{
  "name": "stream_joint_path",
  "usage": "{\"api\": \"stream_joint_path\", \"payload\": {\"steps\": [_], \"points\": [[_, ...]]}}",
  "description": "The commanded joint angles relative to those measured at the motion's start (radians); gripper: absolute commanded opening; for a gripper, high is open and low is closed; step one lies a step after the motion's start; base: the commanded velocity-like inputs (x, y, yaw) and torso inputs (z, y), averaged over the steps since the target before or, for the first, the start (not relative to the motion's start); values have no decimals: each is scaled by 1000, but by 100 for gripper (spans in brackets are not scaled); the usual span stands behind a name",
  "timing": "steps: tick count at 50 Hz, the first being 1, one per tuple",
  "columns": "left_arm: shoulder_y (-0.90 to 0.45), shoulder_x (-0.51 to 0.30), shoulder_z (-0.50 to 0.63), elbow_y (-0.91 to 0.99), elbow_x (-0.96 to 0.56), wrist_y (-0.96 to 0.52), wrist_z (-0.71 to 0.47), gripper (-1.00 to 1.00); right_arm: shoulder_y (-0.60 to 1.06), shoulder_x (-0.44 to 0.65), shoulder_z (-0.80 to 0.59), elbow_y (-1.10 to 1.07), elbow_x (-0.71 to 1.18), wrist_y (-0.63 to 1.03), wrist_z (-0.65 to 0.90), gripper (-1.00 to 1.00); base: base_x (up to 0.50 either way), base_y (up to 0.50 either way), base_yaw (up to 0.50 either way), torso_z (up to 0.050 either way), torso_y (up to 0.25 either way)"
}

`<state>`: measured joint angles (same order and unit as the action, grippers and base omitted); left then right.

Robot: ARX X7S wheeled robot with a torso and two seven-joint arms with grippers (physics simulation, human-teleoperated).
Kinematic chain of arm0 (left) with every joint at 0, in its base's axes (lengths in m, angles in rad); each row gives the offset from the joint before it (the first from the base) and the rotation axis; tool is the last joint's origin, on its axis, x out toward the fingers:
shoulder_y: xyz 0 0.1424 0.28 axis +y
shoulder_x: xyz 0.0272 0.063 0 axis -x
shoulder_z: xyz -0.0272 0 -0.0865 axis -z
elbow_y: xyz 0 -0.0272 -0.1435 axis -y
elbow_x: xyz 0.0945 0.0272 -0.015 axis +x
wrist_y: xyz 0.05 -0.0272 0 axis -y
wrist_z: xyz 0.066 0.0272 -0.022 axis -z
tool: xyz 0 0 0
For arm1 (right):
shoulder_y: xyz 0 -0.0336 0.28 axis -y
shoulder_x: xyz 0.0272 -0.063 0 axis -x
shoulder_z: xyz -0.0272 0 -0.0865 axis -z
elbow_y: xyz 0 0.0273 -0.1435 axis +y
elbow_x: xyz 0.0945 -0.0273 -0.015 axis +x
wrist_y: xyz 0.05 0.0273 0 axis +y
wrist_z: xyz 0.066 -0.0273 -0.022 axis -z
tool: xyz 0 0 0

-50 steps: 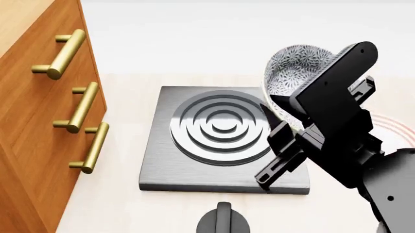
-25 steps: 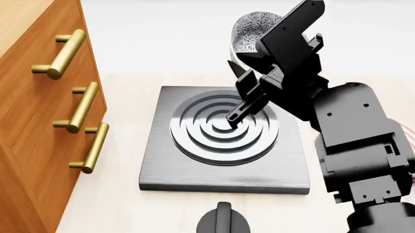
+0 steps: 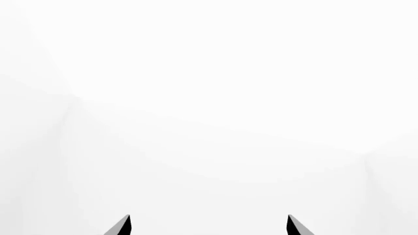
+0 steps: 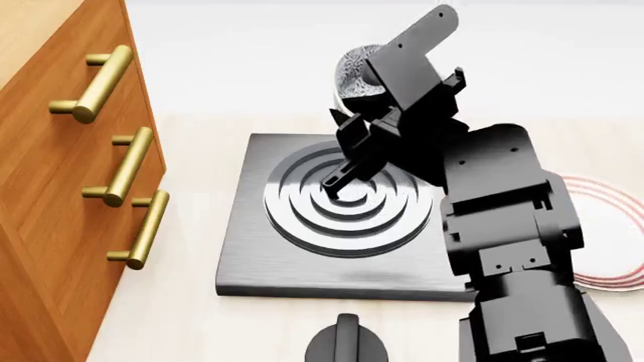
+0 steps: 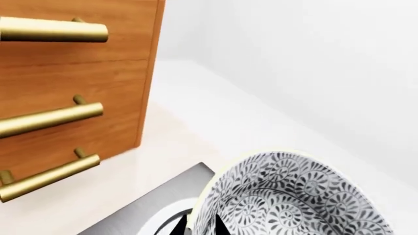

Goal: Put the bowl on the stove.

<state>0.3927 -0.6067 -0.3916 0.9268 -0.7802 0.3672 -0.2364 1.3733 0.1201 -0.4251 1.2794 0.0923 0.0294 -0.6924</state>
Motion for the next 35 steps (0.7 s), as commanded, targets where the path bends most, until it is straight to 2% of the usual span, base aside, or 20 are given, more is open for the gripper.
{"api": "stream_joint_path", "payload": {"steps": [1, 11, 15, 18, 35], "points": [[-18, 20, -26, -15, 48, -10, -29, 100, 18, -51, 95, 29, -76, 23, -20, -100, 0, 0, 0, 0, 10], [-21, 10, -27, -19, 94, -55, -59, 100, 13, -59, 106, 29, -87, 22, -22, -100, 0, 0, 0, 0, 0], [-25, 10, -21, -14, 140, -75, -68, 100, 13, -61, 107, 29, -89, 23, -25, -100, 0, 0, 0, 0, -213], [-23, 6, -21, -21, 88, -61, -62, 100, 15, -61, 109, 29, -89, 22, -27, -100, 0, 0, 0, 0, -167], [-20, 11, -14, -18, 119, -58, -57, 100, 15, -69, 121, 29, -90, 14, -31, -100, 0, 0, 0, 0, -6]]}}
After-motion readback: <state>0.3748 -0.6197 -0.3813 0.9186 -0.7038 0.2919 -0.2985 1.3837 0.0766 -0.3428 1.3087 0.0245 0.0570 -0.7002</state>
